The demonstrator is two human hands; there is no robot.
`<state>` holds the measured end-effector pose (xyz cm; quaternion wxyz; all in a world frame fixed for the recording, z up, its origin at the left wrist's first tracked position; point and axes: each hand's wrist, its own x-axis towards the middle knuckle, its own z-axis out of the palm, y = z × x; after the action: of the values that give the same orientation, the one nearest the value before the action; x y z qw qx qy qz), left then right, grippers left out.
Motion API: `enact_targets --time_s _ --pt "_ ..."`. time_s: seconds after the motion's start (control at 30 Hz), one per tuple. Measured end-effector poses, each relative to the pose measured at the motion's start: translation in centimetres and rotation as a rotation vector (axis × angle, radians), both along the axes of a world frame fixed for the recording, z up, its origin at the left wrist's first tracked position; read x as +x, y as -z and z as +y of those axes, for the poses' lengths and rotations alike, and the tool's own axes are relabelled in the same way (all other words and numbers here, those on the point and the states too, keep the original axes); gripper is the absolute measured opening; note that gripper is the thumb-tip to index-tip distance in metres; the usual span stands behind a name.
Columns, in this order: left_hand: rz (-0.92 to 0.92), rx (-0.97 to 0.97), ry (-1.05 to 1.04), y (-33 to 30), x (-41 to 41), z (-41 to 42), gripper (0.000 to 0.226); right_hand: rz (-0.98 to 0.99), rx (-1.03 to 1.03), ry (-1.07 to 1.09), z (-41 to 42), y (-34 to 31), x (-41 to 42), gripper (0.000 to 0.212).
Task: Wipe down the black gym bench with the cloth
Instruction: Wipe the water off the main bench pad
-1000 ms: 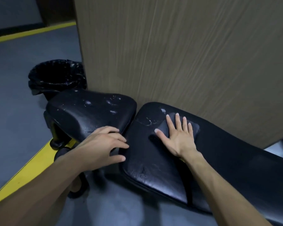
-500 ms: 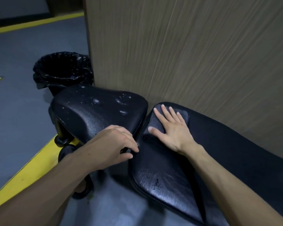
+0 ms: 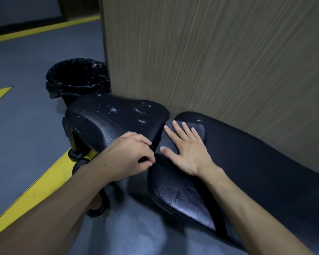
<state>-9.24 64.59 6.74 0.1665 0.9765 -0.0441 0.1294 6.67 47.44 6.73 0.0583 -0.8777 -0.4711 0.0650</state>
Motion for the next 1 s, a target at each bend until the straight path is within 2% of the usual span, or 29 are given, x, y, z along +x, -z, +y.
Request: enact_targets --time_s 0.17,0.27,0.33,0.4,0.47,0.5,0.6,0.67,0.73,0.87,0.93,1.0 --pt "-0.016 -0.061 -0.061 -0.9 -0.1 0.1 0.018 -0.051 0.086 -0.151 -7.1 0.6 -9.6 0.084" --pt "-0.002 -0.065 -0.078 -0.8 0.1 -0.2 0.019 -0.033 0.09 -0.194 -8.9 0.8 -8.5 0.085" --pt "0.0 -0.059 -0.084 -0.6 0.2 -0.4 0.021 -0.013 0.116 -0.094 -7.4 0.4 -4.9 0.082" --pt "-0.009 -0.058 -0.113 -0.3 -0.2 -0.7 0.016 -0.021 0.096 0.121 -5.4 0.1 -1.8 0.083" --pt "-0.019 -0.049 -0.139 -0.3 -0.5 -0.9 0.01 -0.064 0.033 0.236 -4.2 0.5 -1.8 0.083" --pt "-0.018 -0.04 -0.144 -0.3 -0.6 -1.0 0.008 -0.081 0.029 0.211 -4.1 0.6 -3.4 0.083" --pt "0.0 -0.024 -0.143 -0.6 -0.5 -0.8 0.009 -0.063 0.091 -0.042 -6.9 0.6 -9.8 0.084" --pt "0.012 -0.029 -0.151 -0.9 -0.2 -0.5 0.01 -0.025 0.079 -0.135 -8.5 0.7 -10.0 0.084" --pt "0.002 -0.035 -0.19 -0.9 0.0 -0.3 0.01 0.01 0.083 -0.101 -7.8 0.4 -6.3 0.084" --pt "-0.008 -0.027 -0.246 -0.1 0.1 -0.5 0.013 -0.008 0.0 0.159 -3.1 -0.2 -0.9 0.084" --pt "-0.052 -0.004 -0.249 0.3 0.2 -0.3 0.014 -0.037 -0.013 0.091 -2.3 0.2 -3.0 0.085" --pt "-0.093 0.006 -0.254 0.4 0.5 -0.3 0.018 -0.019 0.019 -0.109 -3.4 0.1 -6.1 0.082"
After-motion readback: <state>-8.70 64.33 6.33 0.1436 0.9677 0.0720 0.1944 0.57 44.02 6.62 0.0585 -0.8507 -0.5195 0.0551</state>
